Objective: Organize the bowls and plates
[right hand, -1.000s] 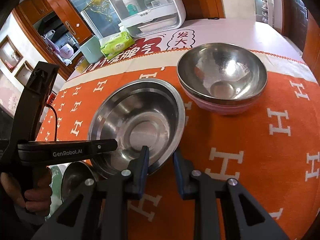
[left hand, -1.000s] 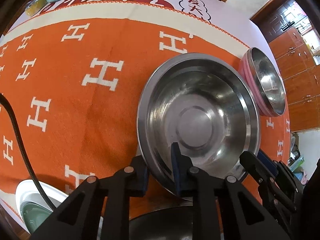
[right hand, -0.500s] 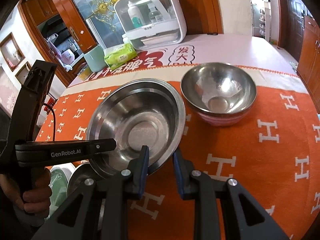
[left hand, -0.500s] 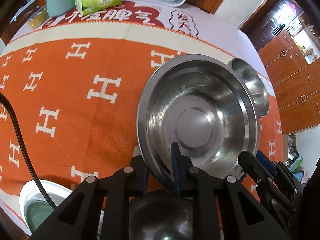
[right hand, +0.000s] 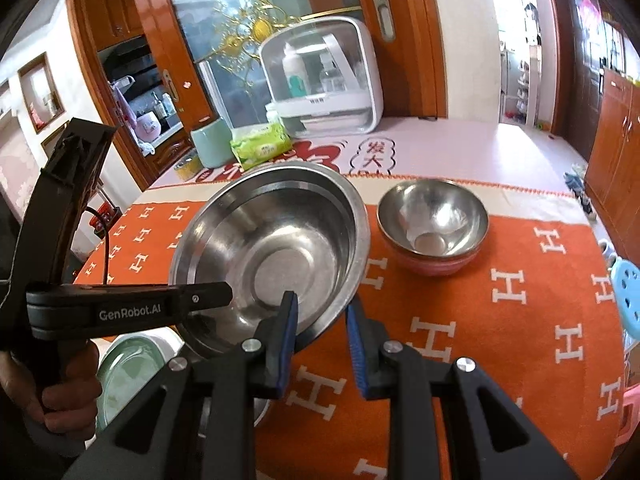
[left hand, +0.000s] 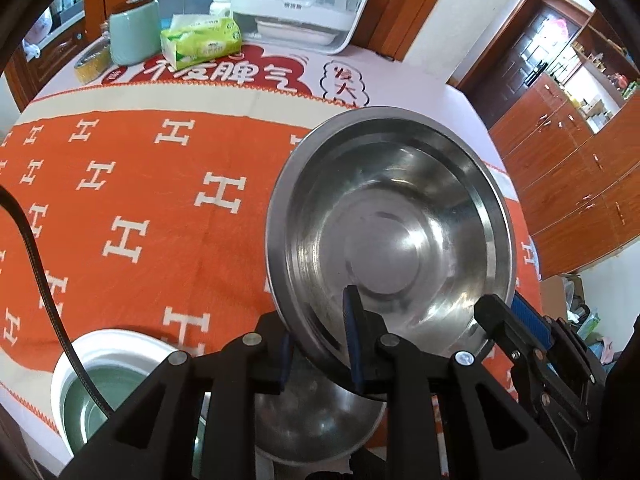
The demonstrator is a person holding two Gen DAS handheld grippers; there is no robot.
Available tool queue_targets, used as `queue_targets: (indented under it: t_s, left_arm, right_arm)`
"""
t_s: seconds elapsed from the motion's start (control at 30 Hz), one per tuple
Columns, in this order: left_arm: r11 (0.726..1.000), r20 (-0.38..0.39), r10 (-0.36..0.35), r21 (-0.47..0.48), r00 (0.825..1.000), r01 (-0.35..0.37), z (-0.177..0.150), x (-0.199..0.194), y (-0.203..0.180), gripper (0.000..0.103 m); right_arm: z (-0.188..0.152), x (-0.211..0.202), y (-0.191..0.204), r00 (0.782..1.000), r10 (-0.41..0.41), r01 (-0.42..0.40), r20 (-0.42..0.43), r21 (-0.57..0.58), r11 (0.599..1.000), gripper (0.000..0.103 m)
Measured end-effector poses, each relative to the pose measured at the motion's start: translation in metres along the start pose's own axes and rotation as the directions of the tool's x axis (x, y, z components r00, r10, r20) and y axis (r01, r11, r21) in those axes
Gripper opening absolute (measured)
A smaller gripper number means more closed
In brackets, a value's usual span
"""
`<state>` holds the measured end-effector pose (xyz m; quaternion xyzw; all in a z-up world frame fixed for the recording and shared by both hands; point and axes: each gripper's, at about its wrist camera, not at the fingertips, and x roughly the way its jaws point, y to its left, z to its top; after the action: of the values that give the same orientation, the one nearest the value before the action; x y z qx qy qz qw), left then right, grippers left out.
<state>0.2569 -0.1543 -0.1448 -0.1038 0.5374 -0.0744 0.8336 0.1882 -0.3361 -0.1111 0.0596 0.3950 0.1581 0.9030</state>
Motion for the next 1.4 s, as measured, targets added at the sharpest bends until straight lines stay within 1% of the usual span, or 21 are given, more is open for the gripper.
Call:
queue_targets:
  t_s: [0.23, 0.5, 0.67, 0.77, 0.83, 0.97, 1.1, 1.4]
  left_arm:
    - [1.000, 0.059, -0.007, -0.006, 0.998, 0.008, -0.022, -0.032, 0.006, 0.020]
    - [1.000, 0.139, -0.008, -0.016, 0.990, 0.010, -0.045, -0.070, 0.019, 0.021]
    - [1.000, 0.167, 0.009, -0.019, 0.986, -0.006, -0.059, -0.092, 0.036, 0.022]
    - [0.999, 0.179, 0.036, -0.027, 0.983, -0.032, -0.070, -0.108, 0.053, 0.024]
    - [0.998, 0.186, 0.050, -0.049, 0.981, -0.042, -0.076, -0.118, 0.067, 0.025]
    - [0.994, 0.189, 0.079, -0.094, 0.979, -0.063, -0.085, -0.136, 0.097, 0.025]
    - [0.989, 0.174, 0.093, -0.128, 0.980, -0.071, -0.094, -0.149, 0.125, 0.025]
    - [0.983, 0.137, 0.108, -0.163, 0.985, -0.085, -0.111, -0.166, 0.181, 0.025]
  right_arm:
    - [-0.006, -0.026, 0.024, 0.999, 0.001, 0.002, 0.044, -0.080, 0.997, 0.025]
    - [-0.011, -0.048, 0.056, 0.996, 0.014, 0.001, 0.087, -0.166, 0.986, 0.025]
    - [-0.013, -0.054, 0.080, 0.994, 0.043, -0.023, 0.104, -0.189, 0.982, 0.025]
    - [-0.015, -0.051, 0.101, 0.993, 0.066, -0.046, 0.093, -0.203, 0.978, 0.025]
    - [-0.016, -0.049, 0.117, 0.993, 0.085, -0.064, 0.086, -0.215, 0.975, 0.026]
    - [-0.022, -0.046, 0.150, 0.990, 0.120, -0.099, 0.072, -0.247, 0.964, 0.027]
    - [-0.029, -0.043, 0.180, 0.988, 0.143, -0.123, 0.057, -0.266, 0.956, 0.027]
    - [-0.041, -0.032, 0.230, 0.987, 0.157, -0.144, 0.025, -0.271, 0.952, 0.027]
